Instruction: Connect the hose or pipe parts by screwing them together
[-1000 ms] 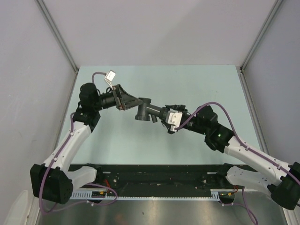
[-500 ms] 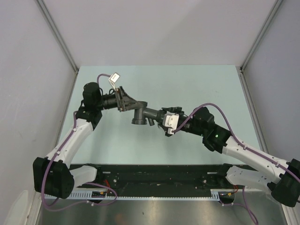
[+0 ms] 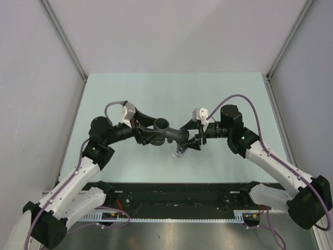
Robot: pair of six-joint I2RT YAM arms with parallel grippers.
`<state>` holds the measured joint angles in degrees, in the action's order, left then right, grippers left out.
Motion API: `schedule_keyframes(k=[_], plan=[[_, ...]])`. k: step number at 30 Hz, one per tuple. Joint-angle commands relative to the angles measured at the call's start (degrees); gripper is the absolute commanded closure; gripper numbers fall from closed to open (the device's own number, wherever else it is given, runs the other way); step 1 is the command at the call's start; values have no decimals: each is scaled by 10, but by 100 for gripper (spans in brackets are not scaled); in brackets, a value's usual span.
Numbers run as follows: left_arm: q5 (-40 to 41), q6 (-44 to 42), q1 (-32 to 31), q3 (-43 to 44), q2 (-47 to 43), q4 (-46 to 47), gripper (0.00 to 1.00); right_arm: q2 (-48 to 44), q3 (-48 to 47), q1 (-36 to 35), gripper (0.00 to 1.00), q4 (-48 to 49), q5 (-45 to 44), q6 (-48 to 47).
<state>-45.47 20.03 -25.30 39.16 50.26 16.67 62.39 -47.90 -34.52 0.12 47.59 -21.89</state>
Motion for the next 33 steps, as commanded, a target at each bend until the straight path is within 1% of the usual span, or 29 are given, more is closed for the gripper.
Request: schedule_keyframes(k=[1, 2, 3, 4, 5, 6, 7, 9, 10, 12, 13, 14, 16, 17, 18, 19, 20, 21, 22, 23, 24, 25, 26, 28, 29, 33], plan=[[-68, -194, -35, -32, -6, 51, 85, 9, -46, 37, 100, 59, 158, 133], [-75, -199, -36, -32, 0, 52, 82, 13, -46, 38, 100, 60, 165, 144], [-67, -197, -37, -25, 5, 52, 77, 21, -46, 38, 100, 60, 164, 150], [-59, -190, -36, -20, 19, 52, 55, 25, -46, 36, 100, 58, 159, 152], [-48, -181, -36, -15, 22, 51, 44, 25, -46, 32, 100, 50, 147, 139], [-38, -171, -36, -6, 25, 51, 37, 17, -46, 30, 100, 39, 130, 126], [-4, -145, -35, -2, 23, 51, 25, 10, -46, 20, 100, 13, 87, 106], [37, -106, -29, 7, 12, 47, 15, -5, -46, 13, 100, -20, 39, 59], [54, -64, -24, 9, 8, 44, 2, -17, -46, 10, 100, -25, -2, 49], [72, -6, -1, 21, -9, 34, 0, -29, -46, 9, 100, -30, -42, 28], [69, 3, 8, 26, -14, 26, 0, -35, -46, 9, 100, -31, -90, 23], [74, 11, 16, 33, -18, 14, 0, -38, -46, 5, 100, -30, -112, 17], [101, 48, 29, 55, -29, -38, 0, -46, -46, 1, 100, -29, -166, -17], [128, 63, 31, 60, -32, -65, 0, -47, -46, -15, 100, -29, -191, -32], [143, 97, 32, 65, -41, -75, 0, -49, -46, -24, 100, -29, -214, -71], [161, 119, 32, 66, -44, -85, 0, -49, -45, -35, 100, -29, -260, -92], [172, 140, 35, 68, -46, -95, 0, -49, -45, -46, 100, -28, -287, -114], [176, 178, 41, 74, -46, -113, 0, -50, -42, -75, 100, -17, -317, -142], [174, 198, 45, 79, -43, -122, 0, -51, -38, -89, 100, -7, -379, -187], [167, 218, 50, 83, -39, -129, 0, -55, -23, -102, 100, 18, -406, -214], [141, 259, 64, 87, -38, -129, 0, -59, -15, -125, 100, 52, -427, -236], [130, 277, 70, 89, -33, -130, 0, -61, -8, -135, 100, 68, -466, -253], [118, 293, 77, 91, -33, -130, 0, -65, 1, -145, 100, 82, -475, -288], [97, 328, 98, 94, -34, -131, 0, -70, 10, -177, 100, 130, -545, -319], [90, 336, 105, 95, -38, -132, 0, -72, 14, -187, 100, 140, -558, -353], [57, 374, 124, 101, -28, -132, 0, -66, 29, -240, 100, 165, -618, -429]])
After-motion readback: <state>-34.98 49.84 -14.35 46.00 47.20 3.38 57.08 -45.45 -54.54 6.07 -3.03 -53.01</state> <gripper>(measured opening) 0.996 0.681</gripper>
